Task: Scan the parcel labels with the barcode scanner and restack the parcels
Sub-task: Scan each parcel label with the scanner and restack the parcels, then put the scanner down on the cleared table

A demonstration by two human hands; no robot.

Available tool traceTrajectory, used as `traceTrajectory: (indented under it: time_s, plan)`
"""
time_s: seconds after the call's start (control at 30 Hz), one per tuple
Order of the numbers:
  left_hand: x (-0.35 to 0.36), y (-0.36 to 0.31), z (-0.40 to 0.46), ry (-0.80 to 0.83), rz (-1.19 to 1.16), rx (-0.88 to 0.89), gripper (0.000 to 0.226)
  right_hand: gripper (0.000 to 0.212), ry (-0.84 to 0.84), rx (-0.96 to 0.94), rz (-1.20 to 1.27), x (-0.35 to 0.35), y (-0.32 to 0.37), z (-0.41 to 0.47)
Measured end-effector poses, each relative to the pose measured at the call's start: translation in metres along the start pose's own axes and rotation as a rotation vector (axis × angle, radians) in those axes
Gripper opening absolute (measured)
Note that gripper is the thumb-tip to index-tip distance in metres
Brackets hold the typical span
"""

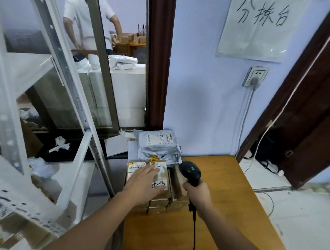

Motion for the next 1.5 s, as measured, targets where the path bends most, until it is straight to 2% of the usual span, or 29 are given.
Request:
traceTrajectory:
  time_s: [0.1, 0.23, 0.57, 0.87, 1.03, 1.2, 1.5]
  plan:
    - [-0.016, -0.040, -0.002, -0.009, 0.059, 0.065, 0.080, 0.011, -0.023, -0.054, 0.068, -0.037, 0.007, -0.011]
    - [-0.027, -0.106, -0.014, -0.073, 0.073, 0.112, 0.076, 0.020, -0.034, -0.128, 0.099, -0.101, 0.005, -0.022]
    - [-0.027, -0.253, -0.043, -0.080, 0.102, 0.093, 0.077, 0.013, -0.010, -0.229, -0.054, -0.256, 0.005, -0.055]
    - [-0.020, -0.289, -0.017, -0.087, 0.099, 0.093, 0.081, 0.017, 0.031, -0.241, -0.107, -0.303, 0.011, -0.034]
    - [-0.019, -0.290, 0.017, -0.084, 0.102, 0.077, 0.081, 0.020, 0.054, -0.243, -0.194, -0.309, 0.016, -0.001]
    - [-0.015, -0.300, 0.050, -0.055, 0.088, 0.072, 0.081, 0.032, 0.039, -0.276, -0.289, -0.322, 0.022, 0.033]
    - [0.015, -0.339, 0.109, -0.009, 0.082, 0.019, 0.084, 0.039, 0.035, -0.272, -0.294, -0.362, 0.020, 0.116]
Point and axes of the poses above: each hand's wrist, its own z-axis towards the middle knuckle, its own x-axis out of the palm, y = z × x, the point moved 2 cm from there along z, towards the middle knuckle, and after that the axes turned 2 degrees about -y, right-handed, at the moved point
